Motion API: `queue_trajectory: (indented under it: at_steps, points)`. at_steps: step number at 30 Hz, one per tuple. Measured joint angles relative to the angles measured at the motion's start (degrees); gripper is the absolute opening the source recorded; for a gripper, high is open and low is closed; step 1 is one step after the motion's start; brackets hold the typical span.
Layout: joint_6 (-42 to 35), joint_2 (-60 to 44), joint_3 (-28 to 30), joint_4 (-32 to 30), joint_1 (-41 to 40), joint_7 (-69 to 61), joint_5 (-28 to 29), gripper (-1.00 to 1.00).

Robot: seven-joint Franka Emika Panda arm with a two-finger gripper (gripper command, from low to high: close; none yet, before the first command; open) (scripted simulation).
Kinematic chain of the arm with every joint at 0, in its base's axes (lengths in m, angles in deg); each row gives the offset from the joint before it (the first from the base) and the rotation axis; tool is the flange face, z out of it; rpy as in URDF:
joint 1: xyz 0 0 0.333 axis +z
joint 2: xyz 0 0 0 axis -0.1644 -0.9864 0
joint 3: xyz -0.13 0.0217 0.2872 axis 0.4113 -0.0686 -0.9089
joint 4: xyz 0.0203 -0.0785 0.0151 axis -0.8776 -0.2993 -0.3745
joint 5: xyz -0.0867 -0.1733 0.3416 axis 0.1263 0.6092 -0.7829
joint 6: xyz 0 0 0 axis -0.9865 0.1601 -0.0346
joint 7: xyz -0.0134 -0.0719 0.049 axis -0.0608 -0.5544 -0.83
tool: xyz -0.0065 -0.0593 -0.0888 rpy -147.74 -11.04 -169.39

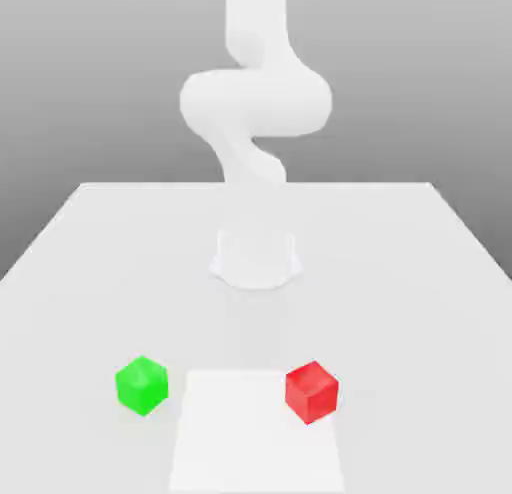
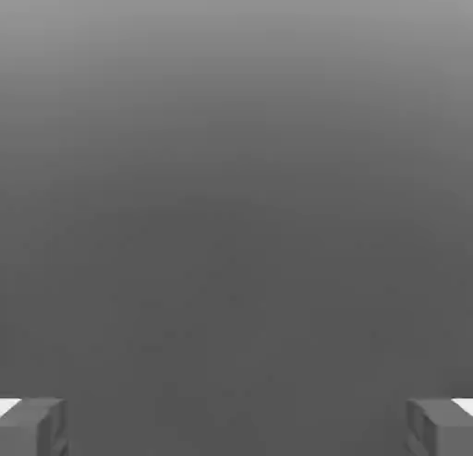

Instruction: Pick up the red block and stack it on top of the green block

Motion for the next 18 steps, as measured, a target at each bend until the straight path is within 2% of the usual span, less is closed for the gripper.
queue_trajectory:
  at_steps: [11, 18]
  points:
    - [14.6, -23.8, -1.2, -14.7, 4.2, -9.8, 2.6, 0.0]
    - [23.7, -38.5, -1.8, -23.8, 7.6, -18.8, 0.2, 0.0]
